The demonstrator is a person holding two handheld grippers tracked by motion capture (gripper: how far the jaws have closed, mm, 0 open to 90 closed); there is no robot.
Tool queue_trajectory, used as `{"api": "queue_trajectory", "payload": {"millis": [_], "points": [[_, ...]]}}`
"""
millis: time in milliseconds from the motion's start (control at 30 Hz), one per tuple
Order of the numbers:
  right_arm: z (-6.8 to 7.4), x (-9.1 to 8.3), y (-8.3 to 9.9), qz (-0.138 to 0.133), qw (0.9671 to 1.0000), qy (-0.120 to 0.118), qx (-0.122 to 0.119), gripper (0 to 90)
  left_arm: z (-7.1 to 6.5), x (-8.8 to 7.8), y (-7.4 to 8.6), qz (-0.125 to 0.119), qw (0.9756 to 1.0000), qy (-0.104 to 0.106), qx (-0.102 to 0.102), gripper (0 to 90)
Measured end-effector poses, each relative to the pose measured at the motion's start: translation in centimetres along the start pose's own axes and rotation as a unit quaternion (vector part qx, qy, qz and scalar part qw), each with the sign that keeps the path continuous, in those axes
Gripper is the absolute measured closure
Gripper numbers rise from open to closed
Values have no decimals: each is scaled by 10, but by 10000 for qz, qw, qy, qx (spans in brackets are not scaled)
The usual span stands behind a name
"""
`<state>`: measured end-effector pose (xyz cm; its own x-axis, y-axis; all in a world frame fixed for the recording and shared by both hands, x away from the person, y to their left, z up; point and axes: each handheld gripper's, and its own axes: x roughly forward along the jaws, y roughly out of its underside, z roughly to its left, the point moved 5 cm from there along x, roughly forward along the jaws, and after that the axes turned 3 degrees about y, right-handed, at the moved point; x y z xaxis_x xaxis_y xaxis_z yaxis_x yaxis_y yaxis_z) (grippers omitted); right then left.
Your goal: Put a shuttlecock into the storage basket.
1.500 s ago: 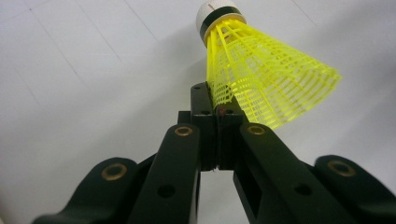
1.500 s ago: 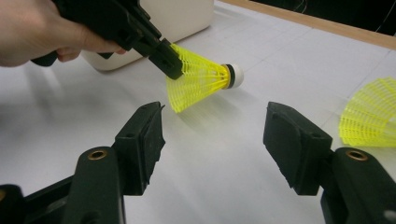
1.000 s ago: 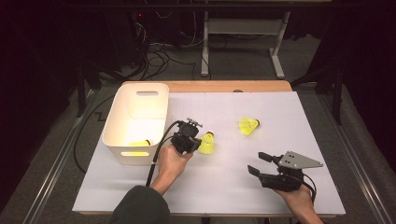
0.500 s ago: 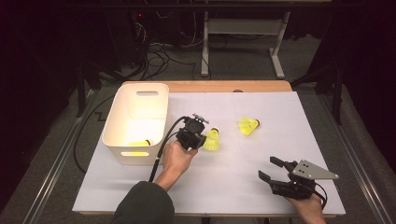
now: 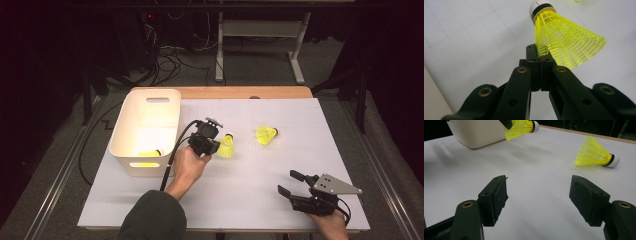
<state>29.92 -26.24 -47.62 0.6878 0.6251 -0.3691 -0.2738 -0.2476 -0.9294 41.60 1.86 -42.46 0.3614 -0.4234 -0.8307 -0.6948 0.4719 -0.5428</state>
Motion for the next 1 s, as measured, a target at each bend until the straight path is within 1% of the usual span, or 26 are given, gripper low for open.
{"api": "queue_trajectory", "payload": {"millis": [100,267,367,433,533,600,700,800,867,900,967,1000], "points": [[1,0,0,-4,10000,-30,-3,312,1,-1,-2,27,10000,-27,-6,892],[-1,-2,0,-60,10000,17,25,312,2,-4,-6,58,10000,-21,2,892],[-3,-5,0,-151,9998,64,100,312,2,-6,-9,40,10000,20,-18,892],[-4,-6,1,-141,9998,46,157,311,3,-7,-10,42,10000,72,-49,892],[-5,-3,2,-112,9994,-42,335,309,6,-8,-11,102,9999,36,-38,892],[-5,-1,4,-16,9995,-78,296,309,7,-9,-11,131,9999,4,-46,892],[-4,-1,3,-19,9998,-76,209,310,7,-10,-10,135,9999,-31,-32,892],[-4,0,4,-1,9997,-115,229,310,8,-9,-12,159,9999,2,-64,892],[-3,3,4,13,9995,-188,270,308,7,-10,-13,184,9998,-26,-22,891],[-2,4,4,25,9993,-236,300,307,4,-13,-13,161,9998,-50,46,891],[0,6,4,45,9994,-277,209,307,0,-18,-16,137,9996,-164,208,891],[1,7,3,40,9994,-279,191,308,1,-20,-17,150,9995,-185,202,891]]}}
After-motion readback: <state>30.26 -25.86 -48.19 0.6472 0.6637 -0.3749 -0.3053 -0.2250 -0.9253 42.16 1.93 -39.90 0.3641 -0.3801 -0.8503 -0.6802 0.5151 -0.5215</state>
